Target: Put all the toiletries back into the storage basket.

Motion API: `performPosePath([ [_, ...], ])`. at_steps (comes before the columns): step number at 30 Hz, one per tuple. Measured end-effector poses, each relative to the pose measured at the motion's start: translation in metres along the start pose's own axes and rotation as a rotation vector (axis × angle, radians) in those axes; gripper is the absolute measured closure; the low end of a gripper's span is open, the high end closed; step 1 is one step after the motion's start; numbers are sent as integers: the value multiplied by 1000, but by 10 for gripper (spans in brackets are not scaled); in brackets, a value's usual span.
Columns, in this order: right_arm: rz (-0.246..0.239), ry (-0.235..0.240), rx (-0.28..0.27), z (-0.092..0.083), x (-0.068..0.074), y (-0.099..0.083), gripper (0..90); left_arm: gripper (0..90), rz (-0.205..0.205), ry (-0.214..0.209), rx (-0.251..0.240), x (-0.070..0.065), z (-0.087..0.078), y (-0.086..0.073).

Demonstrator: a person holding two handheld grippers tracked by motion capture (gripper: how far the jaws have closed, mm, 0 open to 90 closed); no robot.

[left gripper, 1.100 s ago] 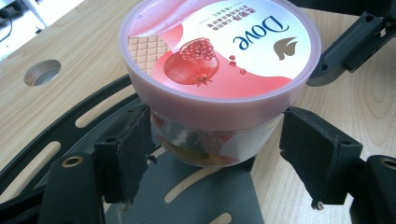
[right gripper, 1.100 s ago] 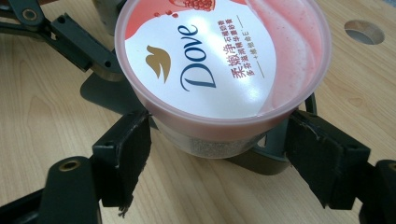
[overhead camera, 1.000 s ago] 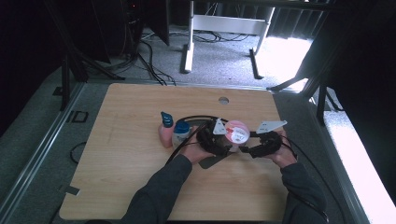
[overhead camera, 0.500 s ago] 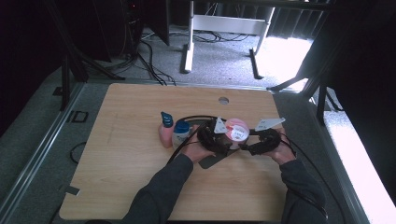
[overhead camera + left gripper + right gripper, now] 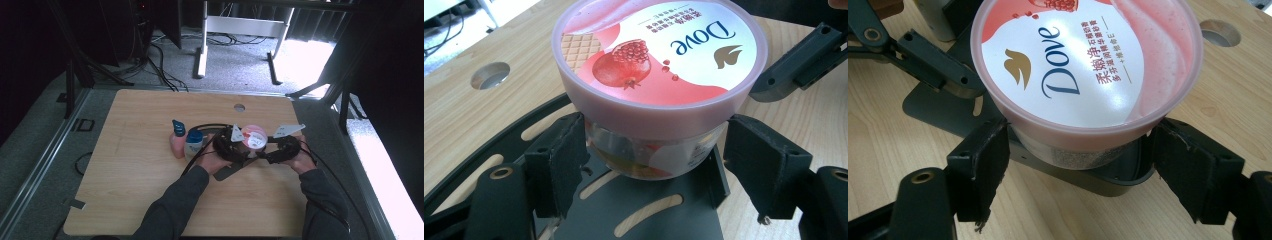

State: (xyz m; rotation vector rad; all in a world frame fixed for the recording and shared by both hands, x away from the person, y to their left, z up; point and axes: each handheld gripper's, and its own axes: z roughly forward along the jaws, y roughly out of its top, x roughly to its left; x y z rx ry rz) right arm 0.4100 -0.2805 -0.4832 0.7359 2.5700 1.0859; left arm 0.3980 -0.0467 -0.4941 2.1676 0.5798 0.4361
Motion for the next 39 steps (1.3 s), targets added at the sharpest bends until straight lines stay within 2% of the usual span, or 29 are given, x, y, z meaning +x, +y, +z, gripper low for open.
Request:
performPosePath([
  [13,7,-12,0,3,-5,1,230,258,-13,18,-6,1,6,1],
  [30,23,-27,22,11,-10,-6,231,258,-21,23,21,2,19,-2],
  [39,27,-31,50,18,-11,-8,231,259,-39,19,39,3,26,-7],
])
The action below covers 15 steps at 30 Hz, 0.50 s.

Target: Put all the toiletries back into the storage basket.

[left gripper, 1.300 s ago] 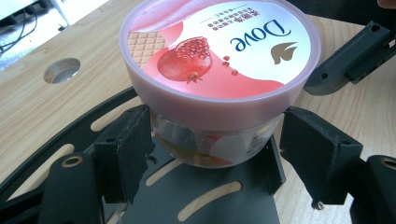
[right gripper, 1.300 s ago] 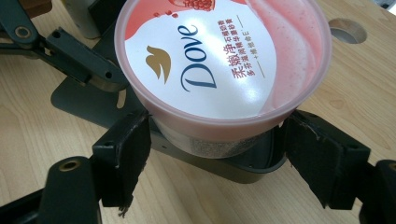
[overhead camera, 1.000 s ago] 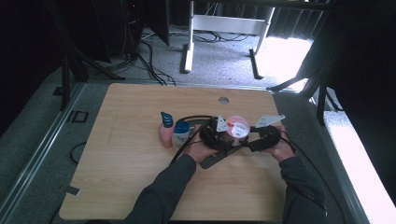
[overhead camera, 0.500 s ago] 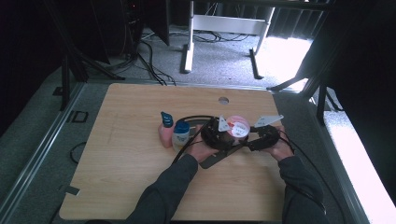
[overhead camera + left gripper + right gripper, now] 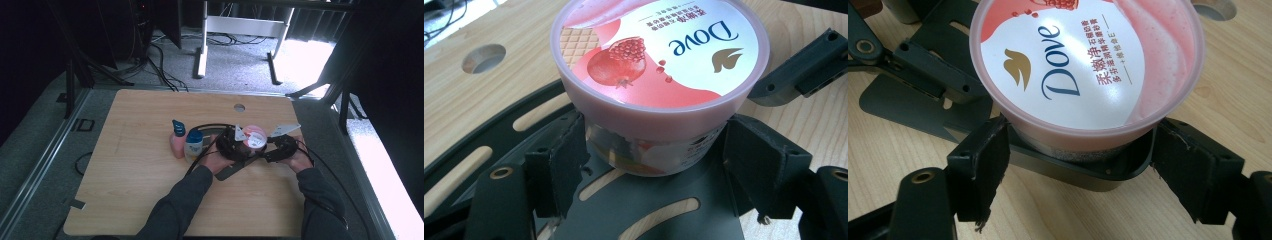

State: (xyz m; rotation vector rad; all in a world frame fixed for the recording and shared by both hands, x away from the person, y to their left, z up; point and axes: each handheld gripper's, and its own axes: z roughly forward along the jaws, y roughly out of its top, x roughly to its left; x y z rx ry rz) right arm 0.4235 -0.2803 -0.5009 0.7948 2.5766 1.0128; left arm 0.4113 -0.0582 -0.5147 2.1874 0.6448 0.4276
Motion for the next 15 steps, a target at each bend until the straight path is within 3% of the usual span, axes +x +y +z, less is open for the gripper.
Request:
performPosePath([
  [15,-3,0,44,8,2,-3,233,259,-26,-19,28,0,6,-7],
])
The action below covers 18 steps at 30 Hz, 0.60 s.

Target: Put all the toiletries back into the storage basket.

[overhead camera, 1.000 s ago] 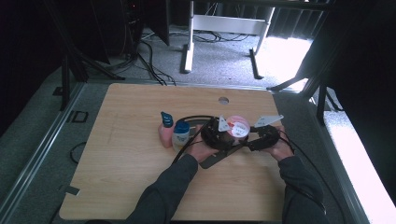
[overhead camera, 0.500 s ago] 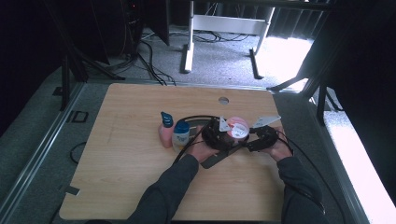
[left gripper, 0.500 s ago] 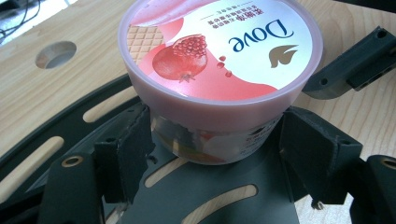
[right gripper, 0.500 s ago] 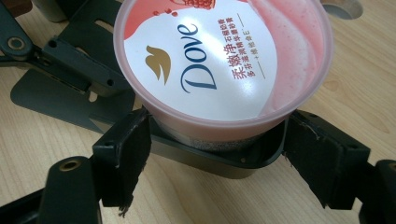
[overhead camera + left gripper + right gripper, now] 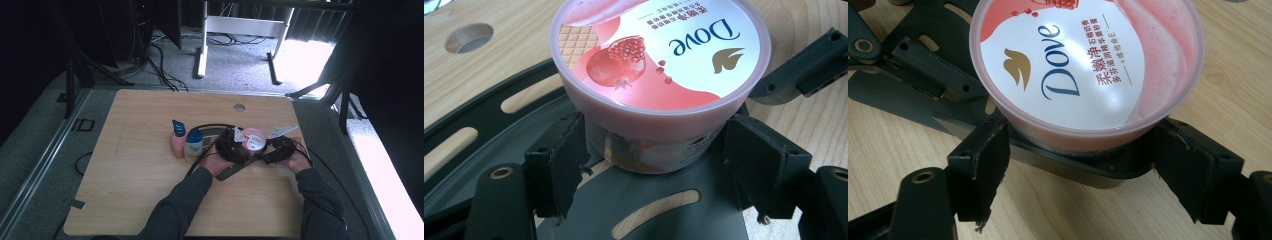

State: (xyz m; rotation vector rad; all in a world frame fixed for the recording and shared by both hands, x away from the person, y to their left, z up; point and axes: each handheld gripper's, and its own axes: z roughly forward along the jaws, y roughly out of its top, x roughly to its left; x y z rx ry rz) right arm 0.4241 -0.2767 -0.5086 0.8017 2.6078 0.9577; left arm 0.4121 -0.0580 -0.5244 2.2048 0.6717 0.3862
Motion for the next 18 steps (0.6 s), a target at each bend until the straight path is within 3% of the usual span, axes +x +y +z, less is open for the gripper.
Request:
performPosePath([
  [6,-10,-6,24,1,1,0,235,266,-3,-14,15,1,2,-1],
  [18,-45,-31,90,2,5,6,221,313,6,-2,11,-1,1,-5],
])
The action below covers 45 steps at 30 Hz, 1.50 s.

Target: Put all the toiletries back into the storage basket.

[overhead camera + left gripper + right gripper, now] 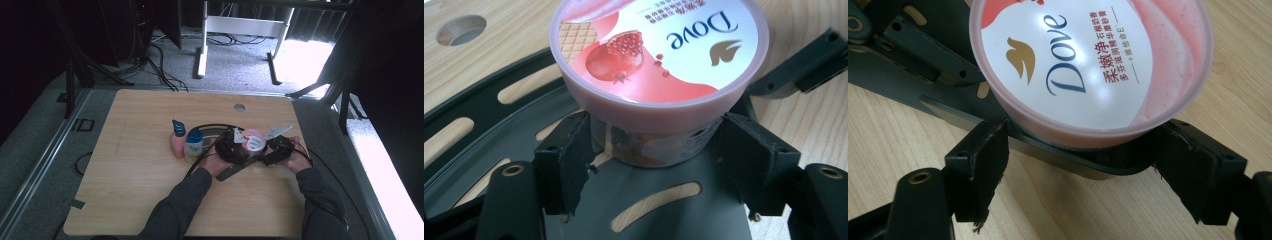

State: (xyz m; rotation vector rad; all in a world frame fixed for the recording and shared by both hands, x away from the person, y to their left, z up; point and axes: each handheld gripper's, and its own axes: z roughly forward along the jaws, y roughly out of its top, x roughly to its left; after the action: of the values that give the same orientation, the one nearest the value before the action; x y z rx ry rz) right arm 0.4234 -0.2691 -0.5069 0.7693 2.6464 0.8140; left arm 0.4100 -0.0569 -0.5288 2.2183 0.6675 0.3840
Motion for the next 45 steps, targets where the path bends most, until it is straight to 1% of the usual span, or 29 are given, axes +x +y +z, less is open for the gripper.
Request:
performPosePath([
  [1,3,0,0,0,0,0,221,317,-4,-1,-3,0,0,0],
  [3,5,0,-9,0,0,-1,204,325,1,1,-2,0,-1,0],
  [6,21,1,-44,-4,-1,-3,204,332,2,1,-2,0,-1,0],
  [8,22,1,-49,-6,-2,-3,205,332,0,2,-2,-1,-1,0],
  [10,27,0,-41,-6,-4,-4,205,332,-1,3,-2,-1,-1,0],
  [16,64,17,-31,2,-6,-13,195,345,-2,0,-4,-1,-1,-1],
  [18,77,26,-44,3,-8,-16,194,349,-4,1,-7,-1,-1,-1],
  [23,96,44,-56,3,-10,-18,201,357,-9,-1,-5,-1,-2,-1],
  [29,116,52,-80,4,-12,-20,201,370,-8,7,1,-3,-3,0],
  [37,119,51,-102,4,-11,-23,206,386,-12,13,-4,-4,-3,-2],
  [41,103,49,-112,1,-10,-26,222,385,-5,17,0,-5,-3,-2],
  [42,98,46,-112,0,-9,-28,217,386,-4,17,0,-5,-3,-2],
  [43,94,34,-110,0,-8,-29,209,388,-5,16,0,-5,-3,-2],
  [45,99,26,-105,1,-9,-31,209,389,-8,15,-2,-5,-3,-2],
])
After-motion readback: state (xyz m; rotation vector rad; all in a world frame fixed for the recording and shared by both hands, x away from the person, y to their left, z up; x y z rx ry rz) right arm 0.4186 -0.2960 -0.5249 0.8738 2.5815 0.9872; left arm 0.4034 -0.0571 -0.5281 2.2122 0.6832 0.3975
